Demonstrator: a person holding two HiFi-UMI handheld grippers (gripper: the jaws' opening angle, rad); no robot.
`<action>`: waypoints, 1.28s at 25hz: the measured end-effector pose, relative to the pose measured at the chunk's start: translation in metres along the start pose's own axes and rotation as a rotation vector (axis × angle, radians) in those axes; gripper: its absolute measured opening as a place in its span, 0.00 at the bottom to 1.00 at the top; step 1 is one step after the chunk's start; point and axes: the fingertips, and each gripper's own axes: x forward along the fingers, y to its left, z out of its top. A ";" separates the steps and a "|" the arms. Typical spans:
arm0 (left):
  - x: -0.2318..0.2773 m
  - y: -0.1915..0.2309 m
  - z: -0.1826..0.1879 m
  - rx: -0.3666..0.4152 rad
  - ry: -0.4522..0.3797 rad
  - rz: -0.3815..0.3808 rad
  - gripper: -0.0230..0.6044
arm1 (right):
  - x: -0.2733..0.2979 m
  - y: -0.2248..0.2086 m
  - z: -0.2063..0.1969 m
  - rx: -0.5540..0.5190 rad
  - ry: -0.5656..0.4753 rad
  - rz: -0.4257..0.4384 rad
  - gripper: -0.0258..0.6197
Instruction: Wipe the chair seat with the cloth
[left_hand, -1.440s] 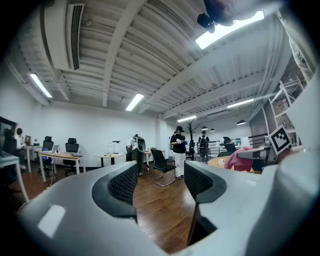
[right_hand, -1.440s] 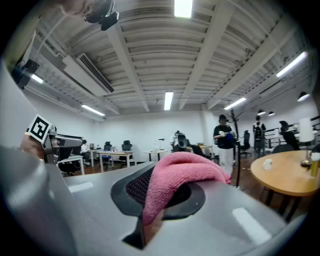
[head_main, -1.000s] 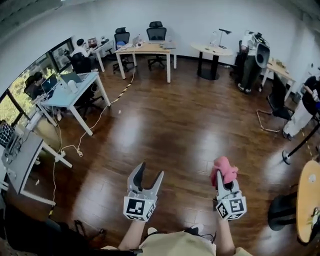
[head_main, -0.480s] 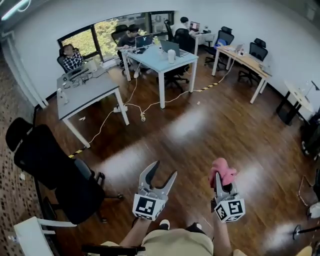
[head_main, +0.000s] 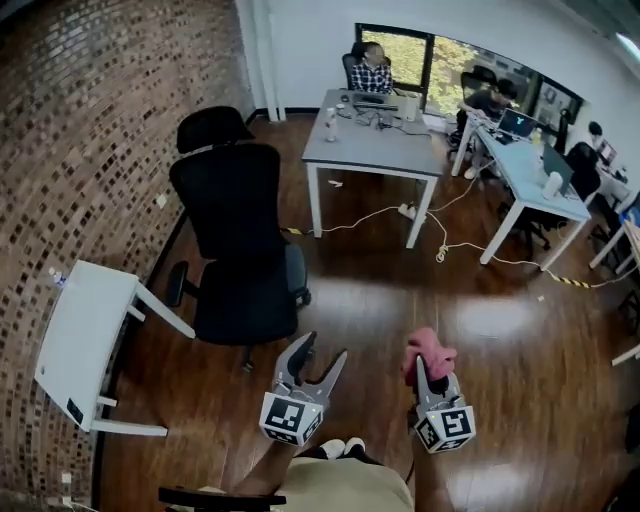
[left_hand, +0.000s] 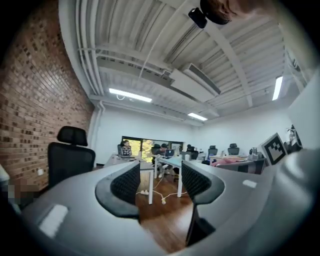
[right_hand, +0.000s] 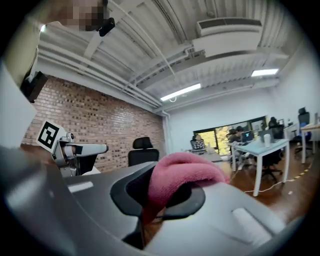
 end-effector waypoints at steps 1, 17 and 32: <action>-0.012 0.015 -0.001 0.002 0.010 0.060 0.42 | 0.017 0.017 -0.004 0.005 0.007 0.069 0.07; -0.131 0.181 -0.006 0.044 0.016 0.464 0.39 | 0.154 0.178 -0.036 0.012 0.078 0.452 0.07; -0.188 0.398 0.034 -0.036 -0.055 0.478 0.39 | 0.316 0.364 -0.035 -0.014 0.148 0.544 0.07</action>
